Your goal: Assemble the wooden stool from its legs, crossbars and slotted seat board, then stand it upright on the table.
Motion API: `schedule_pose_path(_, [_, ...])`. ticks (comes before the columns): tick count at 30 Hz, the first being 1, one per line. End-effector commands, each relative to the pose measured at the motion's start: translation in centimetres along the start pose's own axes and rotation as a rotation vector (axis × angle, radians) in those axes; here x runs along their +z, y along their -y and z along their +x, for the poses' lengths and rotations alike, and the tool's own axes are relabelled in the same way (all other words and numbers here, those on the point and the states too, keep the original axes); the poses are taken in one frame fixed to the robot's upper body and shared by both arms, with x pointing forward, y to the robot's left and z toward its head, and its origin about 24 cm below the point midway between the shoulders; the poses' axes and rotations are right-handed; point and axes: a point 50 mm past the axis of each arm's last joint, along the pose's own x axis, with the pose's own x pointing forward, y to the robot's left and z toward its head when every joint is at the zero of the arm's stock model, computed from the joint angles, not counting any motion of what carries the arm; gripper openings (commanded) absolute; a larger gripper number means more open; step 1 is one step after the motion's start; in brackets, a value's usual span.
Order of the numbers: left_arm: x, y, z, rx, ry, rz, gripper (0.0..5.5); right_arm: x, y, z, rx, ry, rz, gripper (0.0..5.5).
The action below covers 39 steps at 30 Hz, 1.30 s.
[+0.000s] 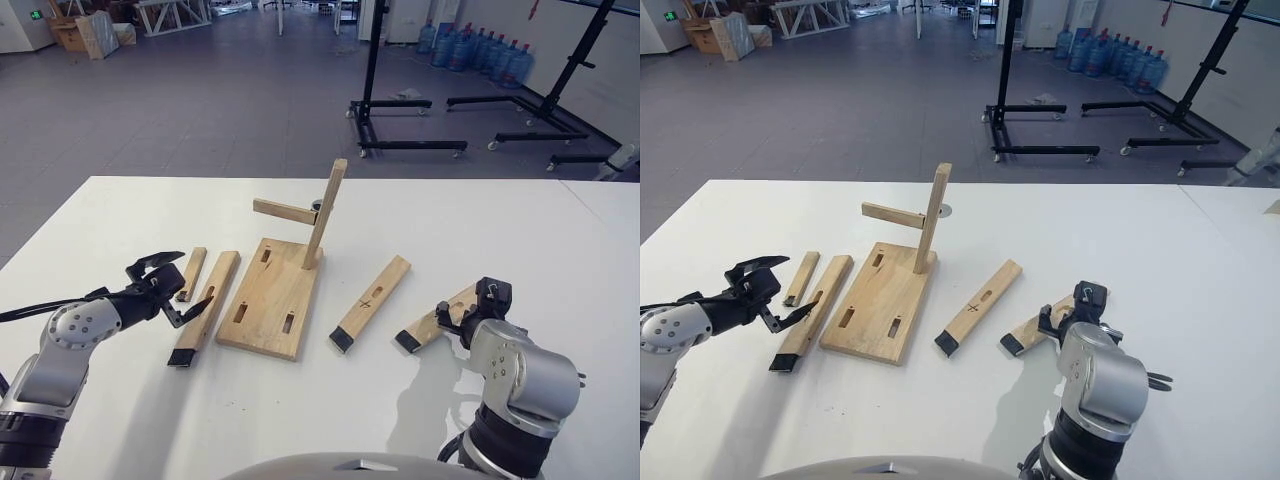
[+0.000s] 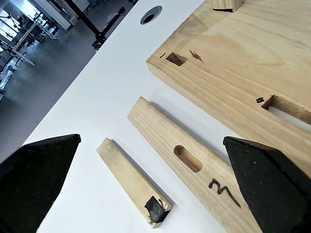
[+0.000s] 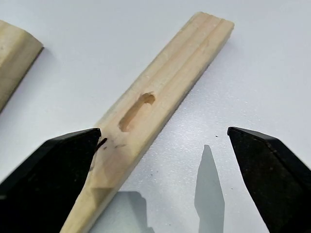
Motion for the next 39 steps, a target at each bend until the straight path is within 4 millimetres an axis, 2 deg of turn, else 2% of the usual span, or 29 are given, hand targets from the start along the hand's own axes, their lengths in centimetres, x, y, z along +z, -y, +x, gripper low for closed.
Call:
schedule_pose_path(1, [0.1,0.1,0.2,0.015,-0.002,-0.001,5.4,-0.9,-4.4,-0.5,0.189,-0.113,0.144,4.82])
schedule_pose_path(7, [0.1,0.4,0.1,0.028,0.0,-0.015,5.4,-0.6,-6.7,-2.0,0.368,-0.084,0.164,4.82])
schedule_pose_path(10, [0.0,0.7,0.2,0.023,-0.004,-0.022,5.4,-1.7,-7.6,-2.4,0.488,-0.126,0.174,4.82])
schedule_pose_path(15, [0.0,0.8,0.0,0.01,-0.01,-0.021,5.4,-3.7,-6.9,-2.5,0.434,-0.17,0.108,4.82])
schedule_pose_path(20, [0.1,0.8,0.1,0.008,-0.012,-0.026,5.4,-3.6,-7.4,-2.6,0.541,-0.148,-0.03,4.82])
schedule_pose_path(24, [0.3,0.9,0.3,0.009,-0.01,-0.03,5.4,-3.6,-5.6,-0.5,0.505,-0.183,-0.293,4.82])
schedule_pose_path(30, [0.5,1.3,0.5,0.001,-0.004,-0.035,5.4,-3.0,-4.0,-0.2,0.45,-0.158,-0.47,4.82])
schedule_pose_path(35, [0.5,1.4,0.3,0.007,-0.009,-0.042,5.4,-2.1,-2.0,0.2,0.456,-0.171,-0.527,4.82])
schedule_pose_path(39, [0.5,1.6,0.5,0.0,-0.009,-0.044,5.4,-0.9,-2.7,0.0,0.546,-0.156,-0.477,4.82])
